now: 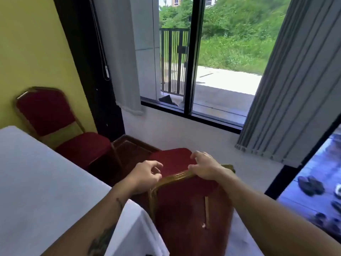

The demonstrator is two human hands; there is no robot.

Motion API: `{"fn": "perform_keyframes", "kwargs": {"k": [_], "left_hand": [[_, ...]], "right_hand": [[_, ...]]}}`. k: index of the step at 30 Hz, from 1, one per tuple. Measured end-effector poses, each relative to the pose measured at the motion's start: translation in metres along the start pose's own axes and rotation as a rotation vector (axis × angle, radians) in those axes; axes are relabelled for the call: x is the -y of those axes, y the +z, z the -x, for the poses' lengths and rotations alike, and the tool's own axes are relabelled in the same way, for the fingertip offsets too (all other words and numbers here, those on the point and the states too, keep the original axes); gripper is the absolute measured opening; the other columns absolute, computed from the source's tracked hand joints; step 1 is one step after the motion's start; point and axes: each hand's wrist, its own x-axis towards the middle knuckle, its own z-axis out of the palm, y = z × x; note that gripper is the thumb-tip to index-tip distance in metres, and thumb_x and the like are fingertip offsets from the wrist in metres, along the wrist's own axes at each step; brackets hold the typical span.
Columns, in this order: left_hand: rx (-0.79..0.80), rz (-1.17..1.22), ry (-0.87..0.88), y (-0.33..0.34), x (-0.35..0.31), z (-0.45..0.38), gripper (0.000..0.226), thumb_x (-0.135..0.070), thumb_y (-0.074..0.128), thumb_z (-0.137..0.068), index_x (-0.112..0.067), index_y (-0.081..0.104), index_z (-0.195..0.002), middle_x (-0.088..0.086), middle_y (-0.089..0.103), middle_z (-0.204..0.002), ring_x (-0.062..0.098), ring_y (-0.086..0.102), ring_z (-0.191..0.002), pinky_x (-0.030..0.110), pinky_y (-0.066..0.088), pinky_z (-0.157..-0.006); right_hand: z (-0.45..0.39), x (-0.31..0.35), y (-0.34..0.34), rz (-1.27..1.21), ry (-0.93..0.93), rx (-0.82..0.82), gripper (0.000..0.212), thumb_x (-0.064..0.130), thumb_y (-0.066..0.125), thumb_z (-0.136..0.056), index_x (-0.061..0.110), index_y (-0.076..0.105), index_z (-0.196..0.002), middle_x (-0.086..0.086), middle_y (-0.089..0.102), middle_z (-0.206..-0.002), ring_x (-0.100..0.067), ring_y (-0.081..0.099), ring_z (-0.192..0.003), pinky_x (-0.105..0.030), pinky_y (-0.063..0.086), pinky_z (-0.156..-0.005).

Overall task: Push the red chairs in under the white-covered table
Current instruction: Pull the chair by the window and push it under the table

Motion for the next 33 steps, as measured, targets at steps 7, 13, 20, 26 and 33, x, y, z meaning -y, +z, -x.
{"fn": "perform_keyframes", "kwargs": {"k": [7, 13, 20, 26, 33], "left_hand": [[0.152, -0.271, -0.155, 0.058, -0.013, -0.049, 0.062, -0.032, 0.069, -0.079, -0.029, 0.057, -0.140, -0.005, 0.059, -0.132, 0.018, 0.059, -0.119, 0.033, 0.050, -0.102], [0.253, -0.482, -0.282, 0.087, -0.011, -0.086, 0.043, -0.031, 0.066, -0.076, -0.032, 0.061, -0.119, -0.004, 0.066, -0.108, 0.021, 0.066, -0.100, 0.037, 0.057, -0.086], [0.111, -0.683, -0.355, 0.104, -0.040, -0.132, 0.033, -0.032, 0.064, -0.077, -0.020, 0.066, -0.108, 0.005, 0.068, -0.109, 0.029, 0.068, -0.105, 0.034, 0.052, -0.082], [0.044, -0.671, -0.427, 0.123, -0.060, -0.166, 0.038, -0.039, 0.064, -0.078, -0.017, 0.069, -0.109, 0.006, 0.070, -0.109, 0.028, 0.068, -0.104, 0.033, 0.050, -0.079], [0.032, -0.634, -0.440, 0.130, -0.073, -0.198, 0.042, -0.043, 0.063, -0.078, -0.016, 0.070, -0.109, 0.007, 0.070, -0.110, 0.029, 0.068, -0.106, 0.035, 0.052, -0.082]], "right_hand": [[-0.010, -0.050, 0.021, 0.150, 0.038, -0.052, 0.039, 0.060, 0.035, -0.094, 0.033, 0.064, -0.100, 0.005, 0.054, -0.113, -0.019, 0.041, -0.125, -0.056, 0.010, -0.116], [-0.030, -0.064, 0.036, 0.058, -0.074, -0.277, 0.048, 0.065, 0.039, -0.084, 0.030, 0.068, -0.069, 0.017, 0.059, -0.101, -0.013, 0.049, -0.116, -0.056, 0.009, -0.118], [-0.078, -0.089, 0.010, 0.024, -0.162, -0.218, 0.046, 0.064, 0.045, -0.085, 0.029, 0.070, -0.070, 0.013, 0.059, -0.116, -0.015, 0.043, -0.126, -0.056, 0.002, -0.119], [-0.108, -0.105, -0.017, -0.063, -0.058, -0.187, 0.039, 0.064, 0.058, -0.082, 0.034, 0.060, -0.106, -0.008, 0.037, -0.151, -0.031, 0.011, -0.151, -0.055, -0.001, -0.121], [-0.112, -0.095, -0.031, -0.401, 0.381, -0.183, 0.113, 0.057, 0.075, -0.076, 0.021, 0.006, -0.158, -0.021, -0.011, -0.165, -0.037, -0.008, -0.153, -0.054, 0.014, -0.123]]}}
